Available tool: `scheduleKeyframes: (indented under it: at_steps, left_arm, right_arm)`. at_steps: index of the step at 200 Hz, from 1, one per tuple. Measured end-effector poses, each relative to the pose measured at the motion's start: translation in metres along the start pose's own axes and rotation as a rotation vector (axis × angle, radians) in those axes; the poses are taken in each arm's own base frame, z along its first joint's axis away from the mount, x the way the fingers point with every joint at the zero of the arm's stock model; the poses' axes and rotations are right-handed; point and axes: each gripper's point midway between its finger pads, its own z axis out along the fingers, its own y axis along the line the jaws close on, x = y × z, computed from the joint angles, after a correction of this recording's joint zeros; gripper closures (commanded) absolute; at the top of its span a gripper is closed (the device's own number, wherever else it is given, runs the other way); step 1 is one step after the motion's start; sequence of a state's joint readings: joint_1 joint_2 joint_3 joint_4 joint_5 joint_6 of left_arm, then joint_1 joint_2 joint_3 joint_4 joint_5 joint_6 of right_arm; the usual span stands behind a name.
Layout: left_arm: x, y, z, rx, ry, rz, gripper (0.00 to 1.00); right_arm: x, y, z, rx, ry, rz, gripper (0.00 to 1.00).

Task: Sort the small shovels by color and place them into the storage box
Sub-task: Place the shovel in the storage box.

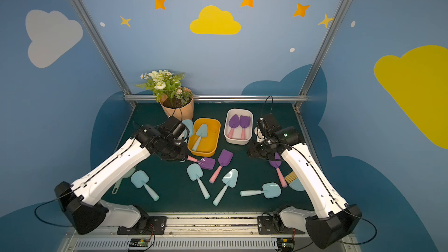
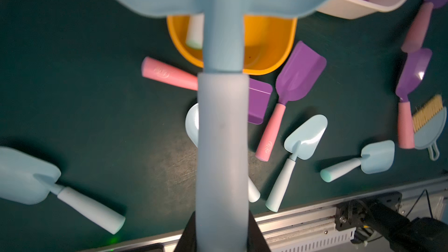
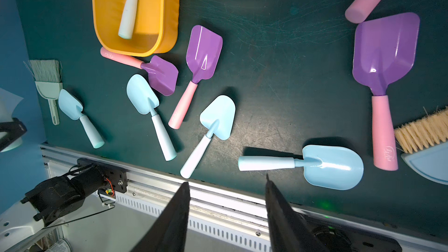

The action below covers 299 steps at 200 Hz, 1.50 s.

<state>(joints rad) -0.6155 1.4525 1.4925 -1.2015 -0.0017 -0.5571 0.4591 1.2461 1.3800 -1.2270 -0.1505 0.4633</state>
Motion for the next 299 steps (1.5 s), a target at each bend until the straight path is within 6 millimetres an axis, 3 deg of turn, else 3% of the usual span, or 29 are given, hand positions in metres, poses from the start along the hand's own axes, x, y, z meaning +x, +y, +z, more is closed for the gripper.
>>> scheduleKeyframes:
  at_steps: [25,52,97,123,176,299]
  left_arm:
    - [-0.021,-0.017,0.007,0.025,0.044,0.109,0.97]
    - [-0.041,-0.027,0.029,0.013,0.113,0.196,0.97]
    - [-0.055,-0.025,0.079,-0.052,0.252,0.247,0.97]
    - [-0.060,-0.021,0.097,-0.072,0.299,0.235,0.97]
    - [-0.075,-0.016,0.113,-0.079,0.338,0.199,0.97]
    - [-0.081,-0.007,0.149,-0.103,0.420,0.163,0.97]
  right_arm:
    - [0.001,-0.001,0.000,0.001,0.000,-0.001,0.49]
    - [0.003,-0.002,0.001,0.002,0.002,-0.007,0.49]
    - [0.006,-0.004,0.003,0.007,0.012,-0.010,0.49]
    - [0.007,-0.006,0.004,0.012,0.016,-0.011,0.49]
    - [0.007,-0.008,0.004,0.020,0.013,-0.008,0.49]
    - [0.007,-0.013,0.005,0.030,0.017,-0.004,0.48]
